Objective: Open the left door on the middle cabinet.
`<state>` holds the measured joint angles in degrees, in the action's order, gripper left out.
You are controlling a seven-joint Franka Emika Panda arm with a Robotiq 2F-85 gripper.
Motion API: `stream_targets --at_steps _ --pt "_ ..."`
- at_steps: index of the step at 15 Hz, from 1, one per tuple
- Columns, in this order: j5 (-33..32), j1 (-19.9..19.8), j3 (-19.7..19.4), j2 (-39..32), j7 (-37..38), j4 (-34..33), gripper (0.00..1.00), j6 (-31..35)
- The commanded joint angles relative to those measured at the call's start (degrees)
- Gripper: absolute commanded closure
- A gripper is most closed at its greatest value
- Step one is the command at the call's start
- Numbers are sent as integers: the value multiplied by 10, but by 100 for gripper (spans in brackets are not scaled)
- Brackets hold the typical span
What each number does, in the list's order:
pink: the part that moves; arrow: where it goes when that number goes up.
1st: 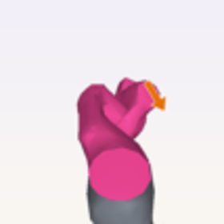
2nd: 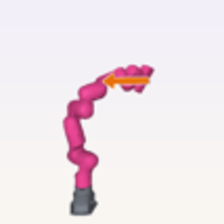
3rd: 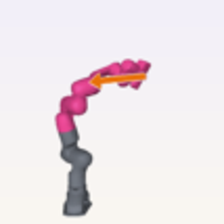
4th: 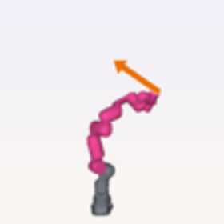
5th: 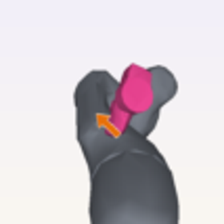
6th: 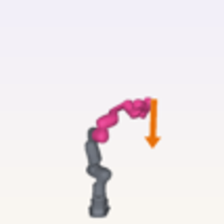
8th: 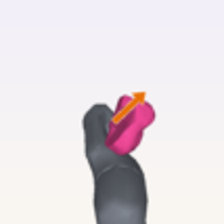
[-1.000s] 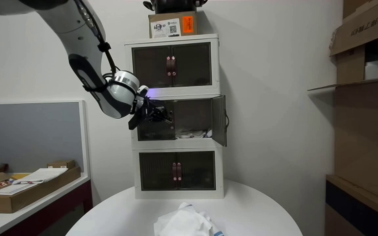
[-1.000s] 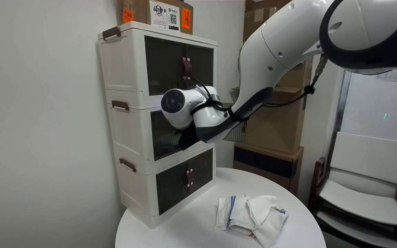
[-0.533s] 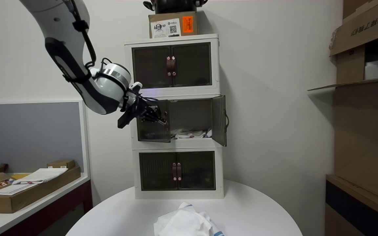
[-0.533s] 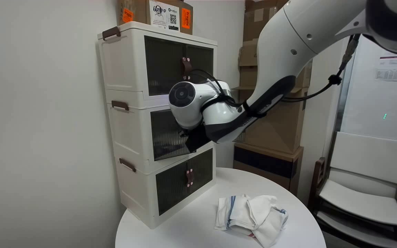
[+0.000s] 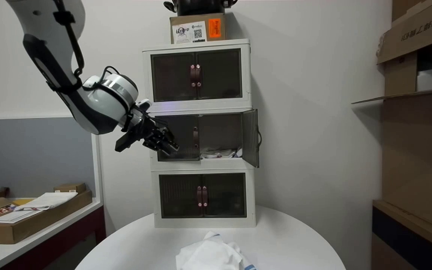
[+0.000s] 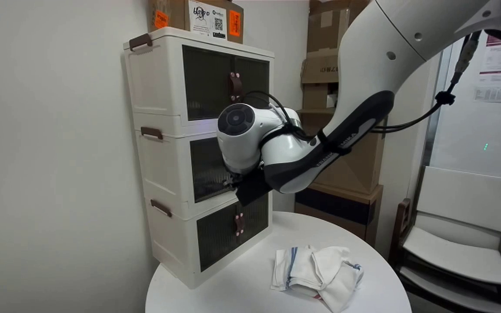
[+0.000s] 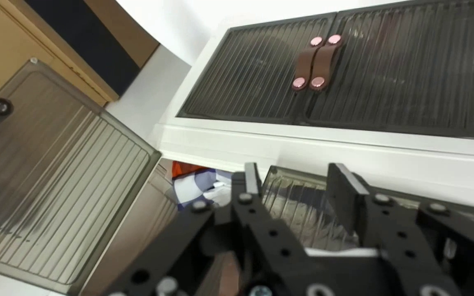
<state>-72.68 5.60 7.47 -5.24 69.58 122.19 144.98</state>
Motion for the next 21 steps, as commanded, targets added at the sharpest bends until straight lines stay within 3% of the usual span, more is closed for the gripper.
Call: stream_targets --at_steps 1,4,7,15,21 --pt "31 3 -3 25 -29 36 20 26" --pt "62 2 -5 38 -53 55 1 40" --pt "97 0 -8 54 -93 69 0 53" --pt "285 -15 -29 66 -426 89 0 118" --pt "453 -24 -41 59 -673 -26 0 42"
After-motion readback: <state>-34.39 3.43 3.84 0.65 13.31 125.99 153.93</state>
